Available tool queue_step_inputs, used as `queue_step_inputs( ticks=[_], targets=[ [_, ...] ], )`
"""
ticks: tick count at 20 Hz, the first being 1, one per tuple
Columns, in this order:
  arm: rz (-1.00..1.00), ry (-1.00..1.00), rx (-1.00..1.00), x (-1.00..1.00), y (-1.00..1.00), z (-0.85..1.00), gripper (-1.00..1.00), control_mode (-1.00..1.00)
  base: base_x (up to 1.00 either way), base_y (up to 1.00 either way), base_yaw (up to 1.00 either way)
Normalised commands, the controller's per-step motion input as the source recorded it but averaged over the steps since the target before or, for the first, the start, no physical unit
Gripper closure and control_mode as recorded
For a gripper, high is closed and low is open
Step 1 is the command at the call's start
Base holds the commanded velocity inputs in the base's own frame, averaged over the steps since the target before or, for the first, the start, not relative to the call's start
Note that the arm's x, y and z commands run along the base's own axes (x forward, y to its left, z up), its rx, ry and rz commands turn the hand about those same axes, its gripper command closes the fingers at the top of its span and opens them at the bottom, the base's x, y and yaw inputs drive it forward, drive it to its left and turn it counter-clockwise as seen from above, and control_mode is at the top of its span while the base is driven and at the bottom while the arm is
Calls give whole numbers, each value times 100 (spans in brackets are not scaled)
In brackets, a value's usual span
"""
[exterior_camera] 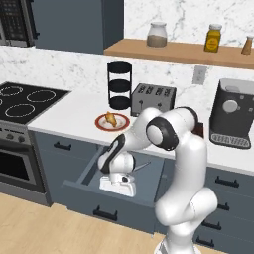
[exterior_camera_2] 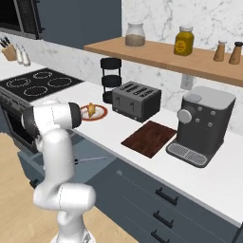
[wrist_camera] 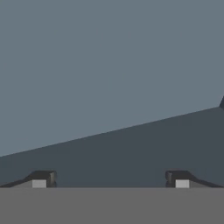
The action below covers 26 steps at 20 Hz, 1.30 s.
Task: Pick up the knife from the drawer and place it on the cutting board. Then place the meat from the plate to the cutting board.
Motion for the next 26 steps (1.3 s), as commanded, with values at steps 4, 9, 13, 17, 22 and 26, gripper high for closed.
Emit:
queue_step_inputs(
  ticks=[4,9,13,17,22,26],
  targets=[
    [-2,0,1,-97,26,0,-100,-100,0,0,0],
    [0,0,0,-91,66,3,-100,-100,0,0,0],
    [0,0,-2,-36,50,25,-100,-100,0,0,0],
    [-5,-4,-3,25,3,36,-100,-100,0,0,0],
    [-4,-28,-11,61,0,65,-100,-100,0,0,0],
    [-3,-22,-19,83,-3,16,-100,-100,0,0,0]
  ],
)
